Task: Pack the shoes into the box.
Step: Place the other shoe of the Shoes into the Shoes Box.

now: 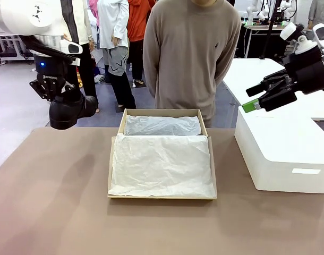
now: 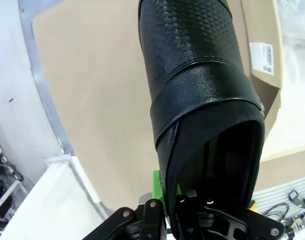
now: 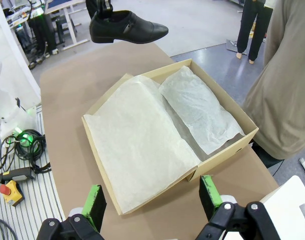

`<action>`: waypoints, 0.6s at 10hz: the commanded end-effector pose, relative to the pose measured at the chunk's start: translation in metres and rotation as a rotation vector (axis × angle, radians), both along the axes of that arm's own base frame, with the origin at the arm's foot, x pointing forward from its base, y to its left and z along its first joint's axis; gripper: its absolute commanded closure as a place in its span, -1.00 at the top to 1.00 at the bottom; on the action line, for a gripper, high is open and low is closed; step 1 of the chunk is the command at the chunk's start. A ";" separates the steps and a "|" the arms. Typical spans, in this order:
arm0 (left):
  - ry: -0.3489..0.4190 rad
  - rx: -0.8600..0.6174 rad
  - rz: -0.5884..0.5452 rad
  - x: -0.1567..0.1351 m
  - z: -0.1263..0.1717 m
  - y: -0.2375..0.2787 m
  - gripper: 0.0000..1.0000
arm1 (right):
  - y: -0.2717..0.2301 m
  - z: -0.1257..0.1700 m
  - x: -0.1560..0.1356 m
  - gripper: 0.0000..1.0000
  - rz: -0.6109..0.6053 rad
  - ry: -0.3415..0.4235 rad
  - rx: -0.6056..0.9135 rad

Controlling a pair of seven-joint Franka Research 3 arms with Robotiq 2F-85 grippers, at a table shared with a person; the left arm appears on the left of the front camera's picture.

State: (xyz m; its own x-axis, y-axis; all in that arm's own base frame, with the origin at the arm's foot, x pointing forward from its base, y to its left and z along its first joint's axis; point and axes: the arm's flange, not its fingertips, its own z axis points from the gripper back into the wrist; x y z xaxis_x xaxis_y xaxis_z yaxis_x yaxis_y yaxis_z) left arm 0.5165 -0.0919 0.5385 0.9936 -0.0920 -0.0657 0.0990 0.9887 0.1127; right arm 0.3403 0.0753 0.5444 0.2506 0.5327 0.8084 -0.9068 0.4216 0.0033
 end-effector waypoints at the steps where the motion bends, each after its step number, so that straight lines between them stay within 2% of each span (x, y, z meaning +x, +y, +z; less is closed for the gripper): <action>1: -0.007 -0.004 0.027 0.002 0.001 0.006 -1.00 | 0.002 -0.003 0.004 1.00 0.018 -0.027 0.027; 5: 0.006 0.000 0.012 0.002 -0.003 0.004 -1.00 | 0.002 -0.003 0.004 1.00 0.018 -0.027 0.027; 6: -0.018 -0.011 0.089 0.003 0.000 -0.003 -1.00 | 0.002 -0.003 0.004 1.00 0.018 -0.027 0.027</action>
